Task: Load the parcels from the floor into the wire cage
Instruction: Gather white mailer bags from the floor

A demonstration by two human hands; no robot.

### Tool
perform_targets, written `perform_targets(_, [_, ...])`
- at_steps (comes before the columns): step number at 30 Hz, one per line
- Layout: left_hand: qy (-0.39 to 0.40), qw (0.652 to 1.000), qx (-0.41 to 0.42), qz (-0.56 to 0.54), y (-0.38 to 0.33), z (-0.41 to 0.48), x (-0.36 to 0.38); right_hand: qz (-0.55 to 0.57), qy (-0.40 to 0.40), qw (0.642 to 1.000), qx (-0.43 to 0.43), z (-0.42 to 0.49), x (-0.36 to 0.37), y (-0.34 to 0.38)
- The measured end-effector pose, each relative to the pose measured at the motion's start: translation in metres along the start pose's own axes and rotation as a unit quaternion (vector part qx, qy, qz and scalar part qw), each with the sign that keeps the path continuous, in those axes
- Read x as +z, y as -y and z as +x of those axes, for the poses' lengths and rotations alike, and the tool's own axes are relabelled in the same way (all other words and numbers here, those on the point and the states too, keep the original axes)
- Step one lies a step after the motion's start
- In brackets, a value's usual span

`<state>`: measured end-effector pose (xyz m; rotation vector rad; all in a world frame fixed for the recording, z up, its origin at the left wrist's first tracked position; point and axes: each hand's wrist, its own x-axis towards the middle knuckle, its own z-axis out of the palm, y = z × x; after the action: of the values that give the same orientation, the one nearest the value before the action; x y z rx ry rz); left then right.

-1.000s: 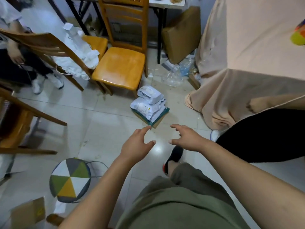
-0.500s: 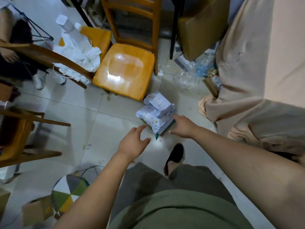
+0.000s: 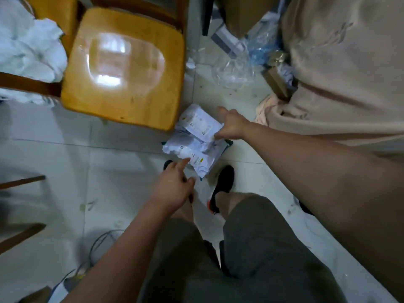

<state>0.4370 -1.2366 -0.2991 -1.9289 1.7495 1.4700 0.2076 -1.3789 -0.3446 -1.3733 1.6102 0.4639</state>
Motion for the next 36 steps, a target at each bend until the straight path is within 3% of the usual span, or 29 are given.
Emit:
perform_targets(8, [-0.019, 1.000, 0.004, 0.002, 0.062, 0.132, 0.035, -0.088, 0.025, 0.995, 0.033, 0.171, 0.076, 0.007])
perform_targets(14, [0.005, 0.999, -0.009, -0.037, 0.075, 0.176, 0.077, -0.067, 0.000, 0.997, 0.044, 0.213, 0.124, -0.009])
perform_targets(17, [0.030, 0.998, -0.021, -0.049, 0.071, 0.175, 0.085, -0.076, -0.066, 0.994, 0.033, 0.205, 0.134, -0.014])
perform_targets(27, [0.001, 1.000, 0.012, 0.001, 0.017, 0.161, 0.027, -0.036, -0.099, 0.990, 0.089, 0.137, 0.088, -0.004])
perform_targets(36, [-0.060, 0.994, 0.091, 0.013, -0.118, 0.099, -0.068, 0.026, -0.187, 0.977, 0.097, -0.005, -0.029, 0.011])
